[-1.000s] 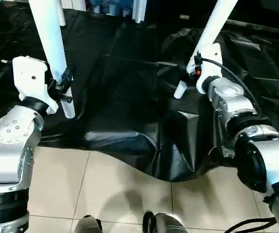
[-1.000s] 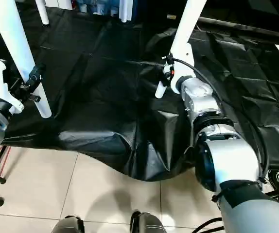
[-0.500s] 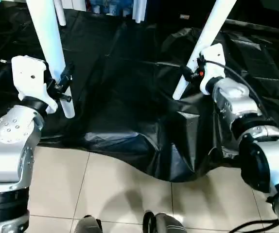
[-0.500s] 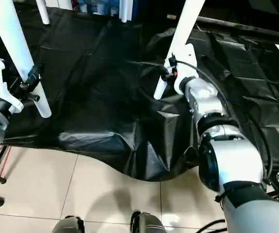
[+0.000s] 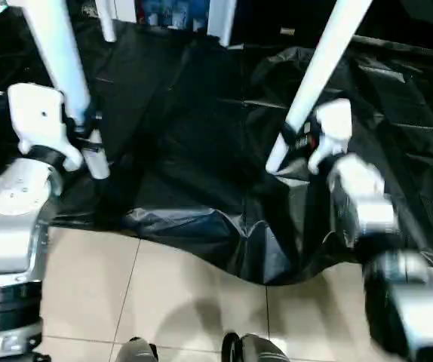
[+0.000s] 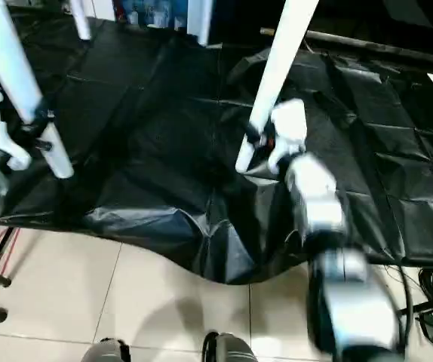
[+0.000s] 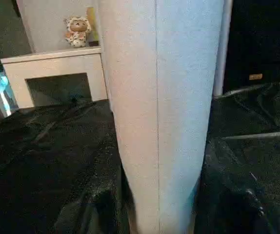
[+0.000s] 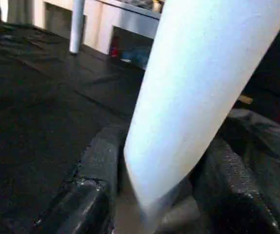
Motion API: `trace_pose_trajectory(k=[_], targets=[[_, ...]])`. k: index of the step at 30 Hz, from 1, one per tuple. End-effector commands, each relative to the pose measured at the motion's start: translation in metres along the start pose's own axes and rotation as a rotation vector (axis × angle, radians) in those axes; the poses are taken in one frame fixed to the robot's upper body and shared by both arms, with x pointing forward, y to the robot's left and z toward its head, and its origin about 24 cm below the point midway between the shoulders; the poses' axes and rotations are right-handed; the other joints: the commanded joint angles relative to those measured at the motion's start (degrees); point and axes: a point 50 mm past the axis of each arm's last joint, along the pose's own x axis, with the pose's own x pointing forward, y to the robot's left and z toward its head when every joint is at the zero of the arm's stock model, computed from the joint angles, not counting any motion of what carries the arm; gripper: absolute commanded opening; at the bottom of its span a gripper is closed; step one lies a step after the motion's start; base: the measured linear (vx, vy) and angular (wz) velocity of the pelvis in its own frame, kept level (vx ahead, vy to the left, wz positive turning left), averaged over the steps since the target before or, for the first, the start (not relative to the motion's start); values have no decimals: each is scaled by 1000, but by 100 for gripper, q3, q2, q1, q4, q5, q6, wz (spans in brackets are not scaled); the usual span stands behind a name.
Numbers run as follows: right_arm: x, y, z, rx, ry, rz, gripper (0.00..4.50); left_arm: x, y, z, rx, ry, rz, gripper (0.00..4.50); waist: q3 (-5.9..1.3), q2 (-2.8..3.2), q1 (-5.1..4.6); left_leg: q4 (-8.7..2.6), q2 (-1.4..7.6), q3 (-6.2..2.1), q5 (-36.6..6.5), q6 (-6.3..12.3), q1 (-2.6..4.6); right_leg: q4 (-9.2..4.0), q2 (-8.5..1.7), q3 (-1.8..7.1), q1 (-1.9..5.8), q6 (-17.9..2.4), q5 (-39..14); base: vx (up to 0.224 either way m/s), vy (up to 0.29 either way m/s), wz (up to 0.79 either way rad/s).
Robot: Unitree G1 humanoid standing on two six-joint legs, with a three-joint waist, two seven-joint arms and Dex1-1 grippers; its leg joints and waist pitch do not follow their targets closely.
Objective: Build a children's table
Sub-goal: Flip table
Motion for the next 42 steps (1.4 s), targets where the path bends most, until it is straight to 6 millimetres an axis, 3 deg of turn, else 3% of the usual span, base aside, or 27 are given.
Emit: trace_pose_trajectory(k=[1, 5, 10, 14, 15, 16, 18, 21, 23, 24, 25, 27, 29, 30, 31, 32, 33, 34, 38, 40, 41, 42], targets=[[-5, 8, -2, -150, 42, -20, 170, -12, -12, -54, 39, 257, -53, 164, -318, 31, 14, -485, 120, 7, -864, 192, -3, -483, -256, 249, 244, -845, -1825, 0, 0, 0], [-18, 7, -4, -131, 60, -122, 170, -12, -12, -54, 36, 256, -48, 164, -325, 28, 4, -508, 109, 2, -966, 89, -5, -494, -248, 260, 233, -623, -1844, 0, 0, 0], [-30, 21, -7, -104, 82, -120, 170, -13, -10, -55, 41, 260, -43, 164, -334, 46, 8, -515, 91, 5, -742, 143, -10, -472, -223, 265, 257, -599, -1421, 0, 0, 0], [-32, 34, -6, -101, 105, -94, 170, -14, -4, -57, 73, 276, -15, 164, -339, 45, -4, -544, 90, -7, -1002, 61, -9, -513, -223, 260, 250, -487, -1782, 0, 0, 0], [-32, 35, -5, -99, 107, -101, 205, -14, -3, -57, 65, 274, -18, 164, -338, 48, -8, -550, 91, -10, -1059, 49, -7, -519, -230, 262, 243, -468, -1878, 0, 0, 0], [-32, 38, -4, -67, 102, -88, 226, -15, -1, -57, 69, 276, -6, 199, -343, 44, -11, -554, 92, -17, -1144, 32, -9, -534, -233, 265, 241, -420, -2029, 0, 0, 0], [-32, 40, -2, -55, 95, -76, 242, -15, 1, -56, 77, 276, 10, 234, -342, 54, -9, -559, 98, -24, -1182, 17, -11, -544, -237, 268, 233, -376, -2097, 0, 0, 0], [-34, 45, 1, -34, 90, -73, 275, -19, 7, -54, 77, 281, 45, 246, -391, 33, -49, -544, 80, -40, -997, 32, -58, -518, -236, 268, 267, -287, -1922, 0, 0, 0], [-37, 46, 2, -16, 90, -80, 293, -22, 9, -53, 72, 276, 54, 277, -506, 111, -25, -462, 90, -22, -321, 93, 0, -381, -222, 270, 281, -531, -763, 0, 0, 0], [-37, 46, 2, -16, 90, -80, 293, -22, 9, -53, 72, 276, 54, 277, -565, 115, -39, -405, 63, -11, 156, 161, 20, -291, -181, 270, 305, -694, 47, 56, 11, 2], [-41, 47, 3, 10, 93, -89, 306, -28, 10, -52, 57, 278, 57, 279, -548, 132, -20, -365, 34, 17, 914, 290, 19, -192, -101, 237, 325, -1064, 1457, 56, 11, 2], [-46, 47, 5, 24, 93, -108, 325, -34, 11, -50, 34, 270, 71, 293, -541, 140, 8, -357, 49, 35, 1082, 315, 23, -167, -93, 240, 364, -1250, 1928, 0, 0, 0], [-53, 46, 7, 32, 87, -128, 330, -42, 11, -47, 6, 251, 89, 319, -532, 114, 18, -375, 56, 56, 761, 247, 10, -189, -103, 253, 406, -1309, 1762, 0, 0, 0], [-57, 46, 8, 41, 85, -133, 337, -46, 10, -45, -15, 239, 92, 322, -521, 152, 49, -391, 69, 55, 485, 194, 7, -215, -128, 262, 417, -1297, 1540, 0, 0, 0], [-58, 46, 9, 44, 84, -135, 351, -48, 9, -45, -21, 234, 95, 322, -501, 126, 45, -414, 86, 54, 222, 160, 6, -241, -131, 262, 417, -1266, 1255, 0, 0, 0], [-64, 45, 10, 52, 84, -150, 363, -55, 9, -43, -39, 213, 109, 325, -511, 185, 54, -425, 89, 42, 27, 105, 13, -255, -141, 261, 419, -1225, 941, 0, 0, 0], [-69, 44, 10, 66, 85, -165, 370, -61, 8, -43, -67, 192, 120, 334, -506, 168, 54, -425, 105, 48, -70, 89, 26, -277, -152, 264, 409, -1208, 833, 0, 0, 0], [-70, 44, 10, 69, 85, -168, 383, -62, 8, -43, -73, 187, 123, 357, -481, 152, 55, -446, 119, 39, -281, 70, -8, -306, -163, 269, 419, -1159, 577, 0, 0, 0], [-97, 39, 9, 115, 90, -205, 390, -90, -5, -35, -190, 64, 102, 368, -461, 212, 93, -477, 149, 22, -1102, -9, 16, -426, -172, 269, 336, -892, -738, 0, 0, 0], [-106, 38, 6, 136, 108, -198, 390, -99, -12, -35, -223, 55, 73, 368, -422, 181, 108, -502, 161, 23, -1394, -23, 0, -492, -157, 267, 290, -748, -1193, 0, 0, 0], [-112, 37, 4, 149, 126, -197, 390, -104, -16, -37, -243, 67, 67, 368, -430, 219, 118, -501, 163, 17, -1496, -27, 19, -496, -151, 262, 276, -700, -1328, 0, 0, 0], [-115, 37, 0, 155, 151, -192, 390, -107, -23, -38, -261, 79, 42, 368, -435, 215, 132, -497, 159, 7, -1541, -24, 12, -508, -145, 265, 270, -621, -1413, 0, 0, 0]])
